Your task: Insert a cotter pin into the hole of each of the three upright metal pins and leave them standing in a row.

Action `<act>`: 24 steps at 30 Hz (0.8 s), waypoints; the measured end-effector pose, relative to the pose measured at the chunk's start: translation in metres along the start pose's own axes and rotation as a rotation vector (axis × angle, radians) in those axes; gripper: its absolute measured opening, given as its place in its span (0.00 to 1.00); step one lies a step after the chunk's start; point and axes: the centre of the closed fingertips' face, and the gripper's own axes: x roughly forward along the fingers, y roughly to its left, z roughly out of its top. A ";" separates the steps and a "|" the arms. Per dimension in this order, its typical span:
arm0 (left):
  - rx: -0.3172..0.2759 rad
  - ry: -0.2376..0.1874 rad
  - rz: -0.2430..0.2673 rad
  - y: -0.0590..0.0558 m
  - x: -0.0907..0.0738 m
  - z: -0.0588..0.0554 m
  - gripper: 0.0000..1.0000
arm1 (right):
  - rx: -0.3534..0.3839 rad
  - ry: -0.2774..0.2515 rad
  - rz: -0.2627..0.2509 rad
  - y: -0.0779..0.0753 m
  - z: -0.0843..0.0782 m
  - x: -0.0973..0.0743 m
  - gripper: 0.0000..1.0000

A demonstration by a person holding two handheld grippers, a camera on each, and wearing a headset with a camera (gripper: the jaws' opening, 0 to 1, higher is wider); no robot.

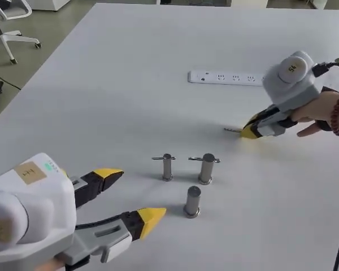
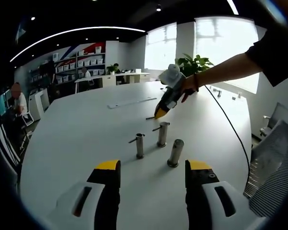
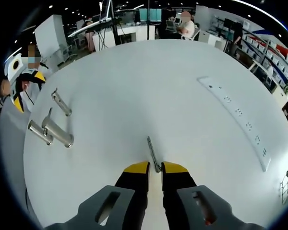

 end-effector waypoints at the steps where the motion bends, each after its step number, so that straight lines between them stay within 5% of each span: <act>1: 0.002 0.004 -0.003 -0.001 0.000 -0.001 0.53 | 0.000 0.009 0.003 0.001 0.000 0.000 0.04; 13: 0.006 0.002 -0.013 -0.002 -0.001 0.002 0.53 | -0.066 0.108 0.002 0.002 -0.001 0.000 0.00; 24: 0.002 0.011 -0.016 -0.003 -0.002 0.001 0.53 | -0.109 0.107 -0.012 -0.004 0.000 0.003 0.00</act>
